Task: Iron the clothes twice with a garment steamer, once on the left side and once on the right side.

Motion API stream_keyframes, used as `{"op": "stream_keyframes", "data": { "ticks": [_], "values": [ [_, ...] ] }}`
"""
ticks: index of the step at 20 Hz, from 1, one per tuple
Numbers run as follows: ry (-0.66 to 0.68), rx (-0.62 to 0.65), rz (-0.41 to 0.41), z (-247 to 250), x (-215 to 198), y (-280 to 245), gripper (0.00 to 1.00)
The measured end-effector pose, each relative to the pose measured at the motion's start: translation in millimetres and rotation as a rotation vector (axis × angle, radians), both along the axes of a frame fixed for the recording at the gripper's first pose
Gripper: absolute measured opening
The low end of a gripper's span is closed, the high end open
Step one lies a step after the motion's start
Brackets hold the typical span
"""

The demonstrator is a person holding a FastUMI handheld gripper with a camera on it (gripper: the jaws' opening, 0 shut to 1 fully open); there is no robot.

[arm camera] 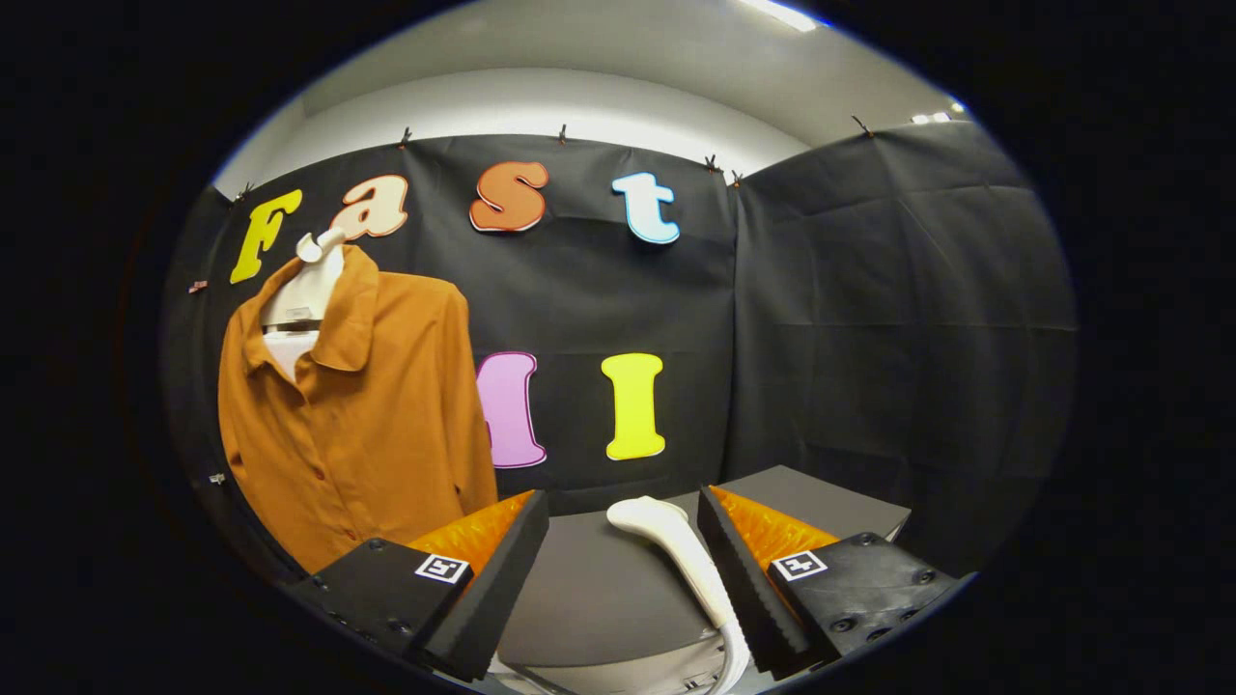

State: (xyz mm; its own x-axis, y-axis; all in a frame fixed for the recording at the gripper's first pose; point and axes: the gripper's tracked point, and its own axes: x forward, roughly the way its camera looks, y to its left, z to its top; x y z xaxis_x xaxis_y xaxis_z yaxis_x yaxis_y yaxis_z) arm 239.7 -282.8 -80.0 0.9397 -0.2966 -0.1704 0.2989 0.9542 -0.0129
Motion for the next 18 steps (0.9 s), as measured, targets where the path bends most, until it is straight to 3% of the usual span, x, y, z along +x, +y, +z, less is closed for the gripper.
{"op": "stream_keyframes", "data": {
  "ticks": [8,18],
  "values": [
    [0.204,0.082,0.014,-84,54,-63,0.97],
    [0.48,0.162,0.062,-174,84,-78,0.97]
  ]
}}
